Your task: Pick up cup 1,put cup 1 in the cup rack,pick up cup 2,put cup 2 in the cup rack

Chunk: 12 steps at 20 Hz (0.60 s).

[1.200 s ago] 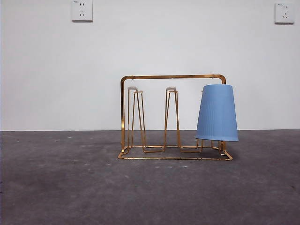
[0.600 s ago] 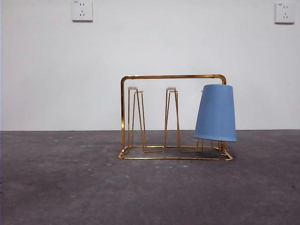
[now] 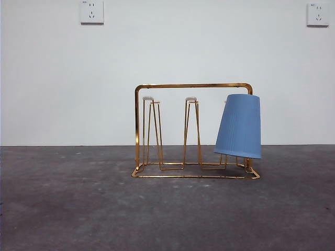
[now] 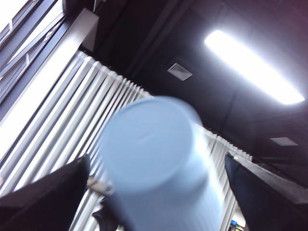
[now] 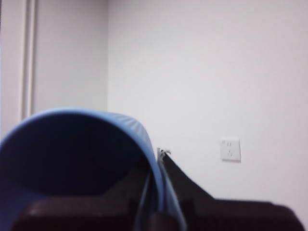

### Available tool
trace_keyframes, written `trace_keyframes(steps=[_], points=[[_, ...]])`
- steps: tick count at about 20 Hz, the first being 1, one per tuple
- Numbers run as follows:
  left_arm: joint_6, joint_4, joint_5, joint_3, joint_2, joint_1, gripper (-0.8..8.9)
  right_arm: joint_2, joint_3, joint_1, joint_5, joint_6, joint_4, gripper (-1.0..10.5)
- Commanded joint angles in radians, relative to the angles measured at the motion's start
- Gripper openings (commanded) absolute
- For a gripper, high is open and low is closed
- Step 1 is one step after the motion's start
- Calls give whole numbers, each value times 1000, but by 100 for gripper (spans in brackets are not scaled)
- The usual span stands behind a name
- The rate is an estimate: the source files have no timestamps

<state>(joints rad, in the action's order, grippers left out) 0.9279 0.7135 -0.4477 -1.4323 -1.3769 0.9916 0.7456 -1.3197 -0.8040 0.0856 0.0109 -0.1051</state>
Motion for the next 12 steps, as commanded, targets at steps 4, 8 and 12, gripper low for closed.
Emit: trace_keyframes(steps=[4, 8, 12], points=[[2, 14, -1, 4, -4, 5, 463, 37, 4, -2, 1, 4, 8, -16], [-3, 17, -5, 4, -4, 5, 236, 43, 4, -2, 0, 3, 7, -16], [-17, 18, -5, 4, -4, 5, 58, 43, 4, -2, -1, -1, 6, -15]])
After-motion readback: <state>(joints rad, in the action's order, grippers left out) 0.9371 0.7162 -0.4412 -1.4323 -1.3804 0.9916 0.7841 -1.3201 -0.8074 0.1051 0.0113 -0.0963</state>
